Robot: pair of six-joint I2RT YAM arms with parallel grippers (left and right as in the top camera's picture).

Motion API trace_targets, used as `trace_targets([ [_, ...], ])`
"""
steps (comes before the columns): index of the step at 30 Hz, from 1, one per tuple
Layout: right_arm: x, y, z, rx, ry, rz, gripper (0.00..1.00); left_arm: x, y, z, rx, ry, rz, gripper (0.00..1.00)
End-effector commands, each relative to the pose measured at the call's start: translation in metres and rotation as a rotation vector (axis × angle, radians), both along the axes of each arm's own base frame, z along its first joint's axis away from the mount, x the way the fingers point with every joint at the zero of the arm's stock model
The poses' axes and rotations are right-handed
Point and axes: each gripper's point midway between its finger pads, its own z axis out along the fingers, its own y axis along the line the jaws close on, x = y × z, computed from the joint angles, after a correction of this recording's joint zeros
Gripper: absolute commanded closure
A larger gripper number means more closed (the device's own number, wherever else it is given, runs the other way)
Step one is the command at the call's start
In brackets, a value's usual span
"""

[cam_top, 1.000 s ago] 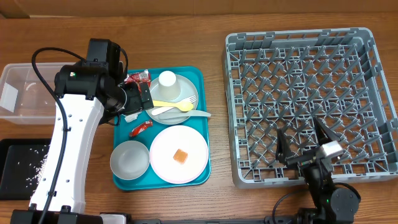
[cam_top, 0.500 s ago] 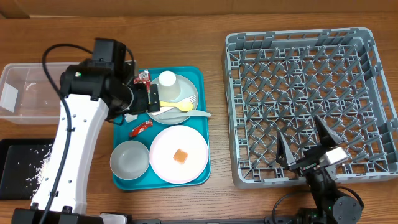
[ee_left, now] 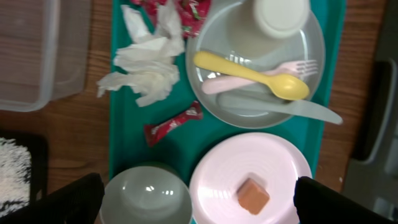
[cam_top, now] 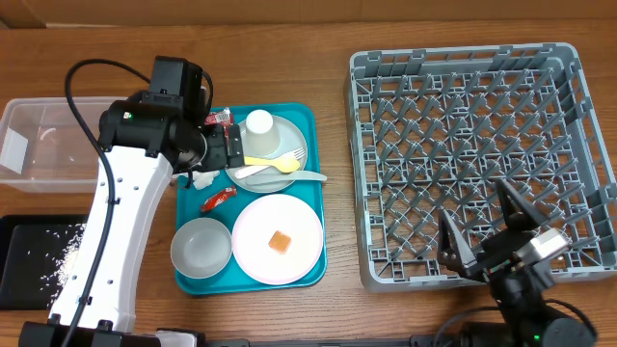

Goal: Sort waste into correct bins and load items into the dishwasher rack

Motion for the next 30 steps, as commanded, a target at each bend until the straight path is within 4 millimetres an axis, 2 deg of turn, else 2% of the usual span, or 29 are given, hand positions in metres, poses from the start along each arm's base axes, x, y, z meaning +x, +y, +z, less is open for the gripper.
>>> trace_targets([
  [1,0.001,0.000,0.023,0.007,0.058,0.006,0.00,0.008,0.030,0.006,0.079,-0.034,0.151,0.00],
  [6,0.013,0.010,0.024,-0.012,0.161,0.068,0.00,0.004,0.059,0.005,0.047,-0.014,0.245,0.00],
  [11,0.023,0.013,0.037,0.150,0.192,0.142,0.00,-0.001,0.095,0.004,-0.020,-0.005,0.368,0.00],
  [16,0.031,0.046,0.032,0.159,0.285,0.366,0.00,-0.004,0.126,0.004,-0.015,-0.017,0.451,0.00],
  [18,0.038,0.056,0.029,0.157,0.328,0.410,0.00,-0.003,0.129,0.005,-0.011,-0.026,0.457,0.00],
  [21,0.046,0.083,0.031,0.140,0.382,0.503,0.00,-0.001,0.136,0.007,0.015,-0.042,0.466,0.00],
  [24,0.055,0.118,0.031,0.104,0.429,0.564,0.00,0.000,0.143,0.008,0.050,-0.052,0.478,0.00],
  [26,0.067,0.142,0.020,0.055,0.481,0.531,0.00,-0.001,0.149,0.009,0.084,-0.056,0.490,0.00],
  [30,0.085,0.190,-0.017,-0.070,0.615,0.384,0.00,-0.004,0.157,0.010,0.117,-0.055,0.511,0.00],
])
